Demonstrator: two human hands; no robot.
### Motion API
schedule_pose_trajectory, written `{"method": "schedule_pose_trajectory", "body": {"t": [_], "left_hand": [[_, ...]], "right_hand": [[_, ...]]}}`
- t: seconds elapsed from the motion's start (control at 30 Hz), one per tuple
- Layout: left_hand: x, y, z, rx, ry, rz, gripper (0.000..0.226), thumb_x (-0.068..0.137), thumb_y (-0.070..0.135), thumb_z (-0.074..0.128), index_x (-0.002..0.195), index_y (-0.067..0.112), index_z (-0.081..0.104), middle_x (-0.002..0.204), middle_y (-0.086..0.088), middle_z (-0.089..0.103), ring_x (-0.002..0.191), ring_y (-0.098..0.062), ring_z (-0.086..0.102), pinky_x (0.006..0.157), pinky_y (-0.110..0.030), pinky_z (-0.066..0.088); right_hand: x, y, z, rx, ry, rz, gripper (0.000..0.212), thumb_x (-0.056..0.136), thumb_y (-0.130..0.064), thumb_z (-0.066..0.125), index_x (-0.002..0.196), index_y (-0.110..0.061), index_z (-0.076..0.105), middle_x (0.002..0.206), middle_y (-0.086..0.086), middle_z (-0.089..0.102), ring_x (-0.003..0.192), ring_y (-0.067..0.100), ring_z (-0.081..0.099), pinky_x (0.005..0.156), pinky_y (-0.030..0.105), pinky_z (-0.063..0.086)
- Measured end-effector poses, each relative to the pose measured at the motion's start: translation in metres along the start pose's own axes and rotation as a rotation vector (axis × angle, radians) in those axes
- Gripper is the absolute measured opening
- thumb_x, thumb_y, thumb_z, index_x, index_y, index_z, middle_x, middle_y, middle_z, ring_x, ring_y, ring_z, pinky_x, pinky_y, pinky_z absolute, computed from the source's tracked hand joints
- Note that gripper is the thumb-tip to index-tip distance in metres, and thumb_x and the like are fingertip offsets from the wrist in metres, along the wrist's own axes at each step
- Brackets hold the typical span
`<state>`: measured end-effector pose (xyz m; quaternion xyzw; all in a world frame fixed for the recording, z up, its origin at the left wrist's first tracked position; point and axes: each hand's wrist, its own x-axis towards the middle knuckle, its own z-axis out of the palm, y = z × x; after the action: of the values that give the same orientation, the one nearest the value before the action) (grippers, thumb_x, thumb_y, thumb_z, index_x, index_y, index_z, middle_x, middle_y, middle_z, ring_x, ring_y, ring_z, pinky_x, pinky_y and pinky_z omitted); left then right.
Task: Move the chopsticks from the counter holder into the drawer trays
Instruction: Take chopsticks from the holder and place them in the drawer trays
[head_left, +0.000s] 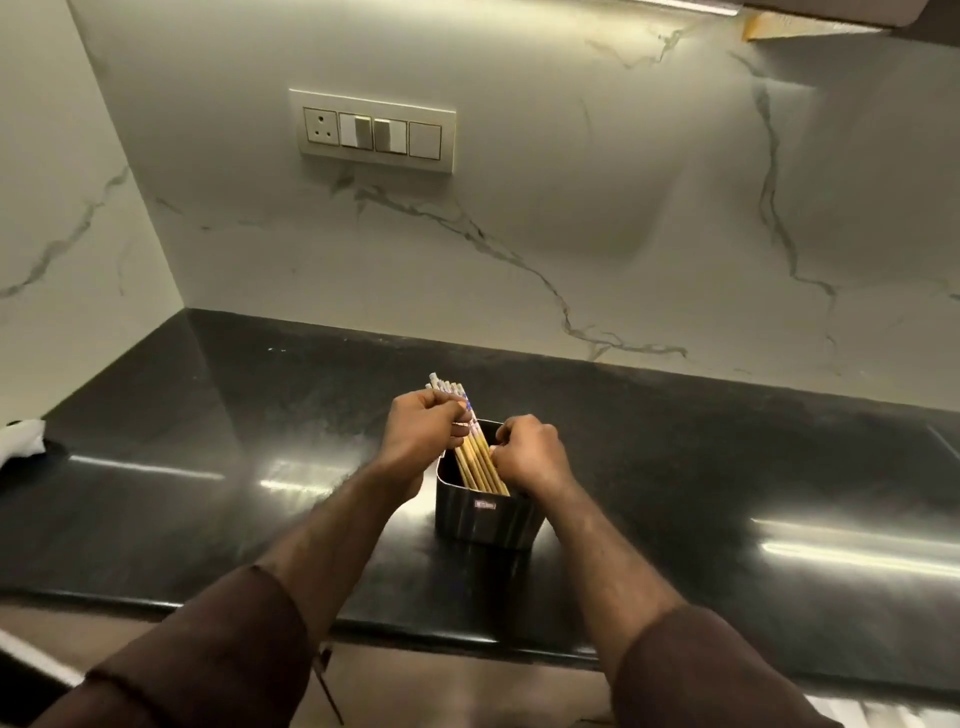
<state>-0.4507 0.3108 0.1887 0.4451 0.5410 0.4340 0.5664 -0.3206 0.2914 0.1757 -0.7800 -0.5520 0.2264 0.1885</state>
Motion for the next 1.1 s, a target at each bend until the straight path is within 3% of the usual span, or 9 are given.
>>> {"method": "schedule_pose_trajectory", "body": {"t": [0.07, 0.2, 0.3, 0.47, 0.63, 1.1], "left_hand": [[0.014, -0.003, -0.001, -0.007, -0.012, -0.012, 0.015, 0.095, 0.004, 0.054, 0.089, 0.006, 0.068, 0.094, -0.021, 0.071, 0.080, -0.025, 0.068, 0.078, -0.037, 0.059], [0.028, -0.010, -0.002, -0.041, -0.032, -0.050, 0.016, 0.095, 0.005, 0.055, 0.089, 0.000, 0.069, 0.088, -0.022, 0.072, 0.073, -0.025, 0.069, 0.071, -0.034, 0.059], [0.034, -0.017, -0.003, -0.061, -0.044, -0.072, 0.018, 0.094, 0.005, 0.055, 0.086, -0.001, 0.070, 0.088, -0.024, 0.072, 0.073, -0.026, 0.070, 0.073, -0.037, 0.059], [0.040, -0.024, -0.006, -0.080, -0.066, -0.089, 0.019, 0.094, 0.005, 0.055, 0.088, -0.003, 0.071, 0.086, -0.024, 0.073, 0.075, -0.029, 0.071, 0.075, -0.039, 0.059], [0.039, -0.024, -0.005, -0.099, -0.101, -0.099, 0.018, 0.094, 0.004, 0.055, 0.089, -0.004, 0.070, 0.083, -0.021, 0.072, 0.071, -0.027, 0.070, 0.066, -0.032, 0.060], [0.035, -0.026, -0.004, -0.123, -0.110, -0.104, 0.017, 0.094, 0.004, 0.055, 0.089, -0.006, 0.069, 0.082, -0.022, 0.071, 0.069, -0.026, 0.069, 0.061, -0.028, 0.060]], "right_hand": [[0.014, -0.002, 0.011, -0.062, -0.036, 0.049, 0.017, 0.090, -0.013, 0.059, 0.105, -0.010, 0.068, 0.103, 0.011, 0.069, 0.089, 0.026, 0.069, 0.077, 0.042, 0.061], [0.028, -0.003, 0.024, -0.137, -0.117, 0.084, 0.021, 0.088, -0.012, 0.056, 0.103, -0.009, 0.070, 0.110, 0.012, 0.069, 0.099, 0.029, 0.067, 0.079, 0.034, 0.055], [0.036, -0.003, 0.029, -0.141, -0.141, 0.109, 0.024, 0.086, -0.010, 0.053, 0.103, -0.011, 0.069, 0.112, 0.012, 0.069, 0.100, 0.030, 0.066, 0.083, 0.039, 0.057], [0.042, 0.000, 0.029, -0.113, -0.109, 0.126, 0.022, 0.087, -0.013, 0.058, 0.104, -0.013, 0.071, 0.113, 0.011, 0.070, 0.103, 0.028, 0.066, 0.082, 0.035, 0.054], [0.043, 0.006, 0.026, -0.095, -0.084, 0.127, 0.017, 0.088, -0.019, 0.067, 0.104, -0.015, 0.073, 0.113, 0.010, 0.071, 0.105, 0.026, 0.066, 0.078, 0.031, 0.048], [0.042, 0.008, 0.027, -0.054, -0.126, 0.102, 0.022, 0.088, -0.014, 0.064, 0.106, -0.021, 0.074, 0.114, 0.006, 0.071, 0.106, 0.022, 0.065, 0.078, 0.028, 0.048]]}}
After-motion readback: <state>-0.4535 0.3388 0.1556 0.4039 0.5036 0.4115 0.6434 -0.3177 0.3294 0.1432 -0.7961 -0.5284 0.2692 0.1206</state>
